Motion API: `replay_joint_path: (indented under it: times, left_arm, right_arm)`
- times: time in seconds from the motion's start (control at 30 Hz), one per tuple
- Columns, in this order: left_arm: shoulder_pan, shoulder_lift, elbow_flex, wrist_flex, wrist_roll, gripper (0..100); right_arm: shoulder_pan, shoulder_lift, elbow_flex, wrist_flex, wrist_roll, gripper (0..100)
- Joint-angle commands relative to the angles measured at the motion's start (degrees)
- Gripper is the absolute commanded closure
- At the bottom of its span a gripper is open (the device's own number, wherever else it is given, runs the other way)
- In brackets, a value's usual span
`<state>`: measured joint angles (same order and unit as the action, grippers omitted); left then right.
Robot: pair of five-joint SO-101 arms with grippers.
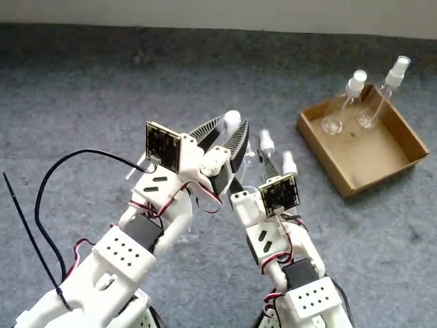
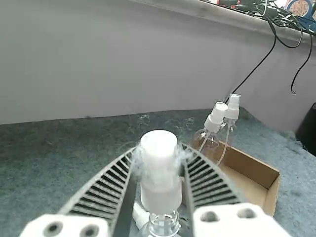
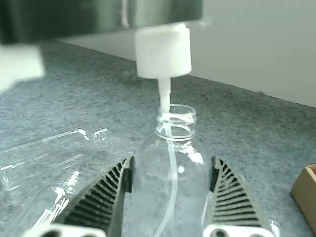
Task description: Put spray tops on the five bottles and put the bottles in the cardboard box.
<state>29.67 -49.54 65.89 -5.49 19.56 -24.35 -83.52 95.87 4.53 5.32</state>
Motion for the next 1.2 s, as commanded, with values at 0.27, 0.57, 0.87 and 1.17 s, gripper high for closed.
replay_joint_path:
  times: [0.27, 0.57, 0.87, 1.17]
  left_arm:
    - [1.5, 0.5, 1.7, 0.0, -0.4, 99]
    - [1.5, 0.5, -0.1, 1.0, -4.8, 99]
    - [1.3, 0.6, -12.9, 21.2, -6.2, 99]
    - [1.1, 3.1, -15.9, 24.0, -6.1, 99]
  right_arm:
    - [1.4, -0.7, 2.0, -1.8, 0.7, 87.2]
    - [1.0, -0.7, 2.3, -1.9, 7.2, 87.2]
    - [1.1, -0.7, 2.3, -2.0, 7.3, 87.2]
    - [1.1, -0.7, 2.4, -1.8, 7.3, 87.2]
